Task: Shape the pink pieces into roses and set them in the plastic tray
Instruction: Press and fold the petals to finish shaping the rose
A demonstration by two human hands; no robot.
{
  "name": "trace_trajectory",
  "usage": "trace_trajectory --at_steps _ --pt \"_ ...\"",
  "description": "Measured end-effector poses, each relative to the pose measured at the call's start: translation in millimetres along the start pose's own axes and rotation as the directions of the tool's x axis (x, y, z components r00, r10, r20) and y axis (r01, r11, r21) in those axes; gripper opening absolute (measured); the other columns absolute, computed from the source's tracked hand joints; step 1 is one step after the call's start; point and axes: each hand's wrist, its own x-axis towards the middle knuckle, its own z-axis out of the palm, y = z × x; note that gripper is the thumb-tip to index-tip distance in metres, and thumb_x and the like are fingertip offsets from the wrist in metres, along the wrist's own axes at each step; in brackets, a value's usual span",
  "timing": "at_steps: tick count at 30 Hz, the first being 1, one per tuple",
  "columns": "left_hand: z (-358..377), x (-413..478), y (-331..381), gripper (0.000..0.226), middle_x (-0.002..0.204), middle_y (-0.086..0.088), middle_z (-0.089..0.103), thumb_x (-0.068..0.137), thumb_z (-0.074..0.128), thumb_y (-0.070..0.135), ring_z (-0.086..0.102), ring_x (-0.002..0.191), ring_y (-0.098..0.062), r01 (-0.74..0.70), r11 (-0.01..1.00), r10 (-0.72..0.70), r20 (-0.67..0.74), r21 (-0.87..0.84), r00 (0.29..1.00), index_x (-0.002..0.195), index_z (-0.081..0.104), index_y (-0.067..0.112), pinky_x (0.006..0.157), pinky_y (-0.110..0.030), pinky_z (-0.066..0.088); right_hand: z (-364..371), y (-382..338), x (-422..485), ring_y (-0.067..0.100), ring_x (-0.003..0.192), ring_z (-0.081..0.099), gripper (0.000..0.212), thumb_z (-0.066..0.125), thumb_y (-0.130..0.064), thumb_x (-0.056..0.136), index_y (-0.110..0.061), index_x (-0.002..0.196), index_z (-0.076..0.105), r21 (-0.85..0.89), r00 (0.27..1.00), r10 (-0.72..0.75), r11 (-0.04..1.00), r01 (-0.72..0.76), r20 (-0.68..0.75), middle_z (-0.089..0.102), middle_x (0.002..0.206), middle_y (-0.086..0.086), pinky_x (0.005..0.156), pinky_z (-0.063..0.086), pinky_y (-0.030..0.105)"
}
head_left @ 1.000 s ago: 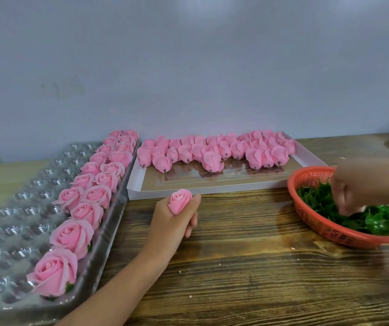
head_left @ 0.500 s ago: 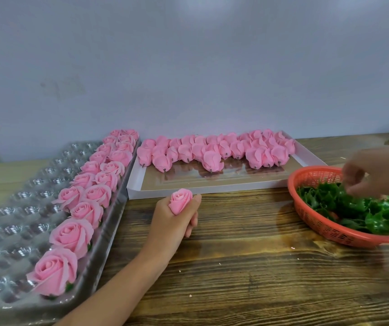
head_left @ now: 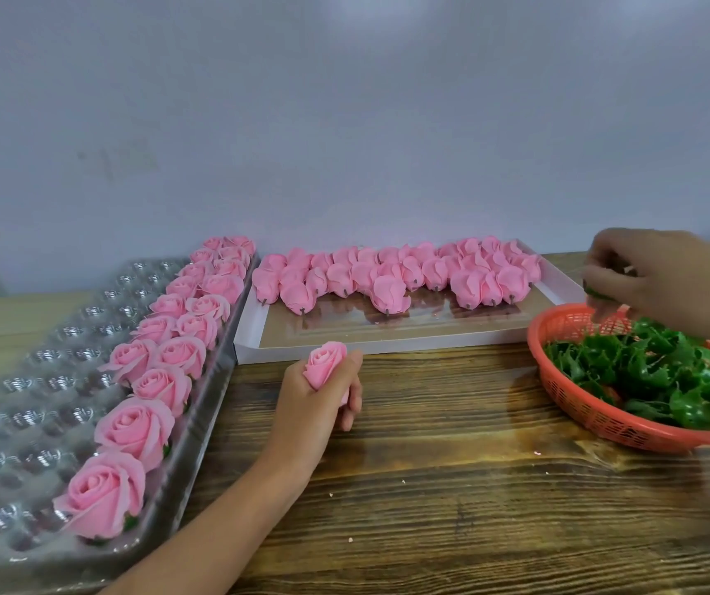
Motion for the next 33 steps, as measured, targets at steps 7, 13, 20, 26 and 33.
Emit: trace_trajectory --at_steps 7,13,20,26,33 --pt "-1 0 0 0.04 0.068 -0.005 0.065 0.093 0.056 0.03 0.059 0.064 -0.012 -0.078 0.994 0.076 -0.031 -0.075 0.997 0.055 0.061 0.019 0.06 -0.023 0.049 32 -60 -30 -0.003 0.058 0.063 0.027 0.054 -0.056 0.084 -0.03 0.078 0.061 0.224 0.967 -0.24 0.95 0.216 0.083 0.068 0.069 -0.021 0.058 0.038 0.018" --pt "-1 -1 -1 0.033 0.088 -0.014 0.065 0.087 0.055 0.037 0.06 0.079 -0.008 -0.1 0.993 0.095 -0.081 -0.056 0.992 0.056 0.063 0.029 0.069 -0.022 0.045 99 -92 -45 0.0 0.076 0.06 0.021 0.064 -0.047 0.088 -0.026 0.088 0.068 0.309 0.862 -0.409 0.896 0.318 0.299 0.067 0.086 -0.01 0.07 0.048 0.016" --pt "-1 -4 -2 0.035 0.092 0.006 0.069 0.091 0.05 0.028 0.062 0.097 -0.006 -0.199 0.974 0.203 0.031 -0.104 0.979 0.057 0.054 0.019 0.087 -0.027 0.044 144 -98 -55 0.008 0.074 0.062 0.021 0.077 -0.031 0.083 -0.025 0.089 0.058 0.486 0.874 -0.471 0.795 0.362 0.119 0.062 0.084 -0.011 0.06 0.042 0.013" --pt "5 -7 1 0.034 0.097 -0.013 0.062 0.091 0.05 0.032 0.059 0.088 -0.013 -0.22 0.96 0.255 0.221 -0.172 0.941 0.064 0.057 0.014 0.078 -0.019 0.048 154 -102 -59 0.009 0.075 0.061 0.035 0.081 -0.026 0.079 -0.026 0.097 0.052 0.525 0.882 -0.469 0.761 0.382 0.038 0.06 0.084 -0.014 0.065 0.046 0.014" --pt "7 -5 2 0.021 0.102 -0.029 0.055 0.09 0.05 0.041 0.059 0.089 -0.023 -0.215 0.972 0.235 0.332 -0.097 0.913 0.075 0.064 0.037 0.078 -0.014 0.045 155 -101 -60 -0.006 0.073 0.059 0.039 0.083 -0.018 0.078 -0.037 0.087 0.05 0.585 0.925 -0.38 0.755 0.298 0.019 0.06 0.079 -0.033 0.065 0.041 0.006"
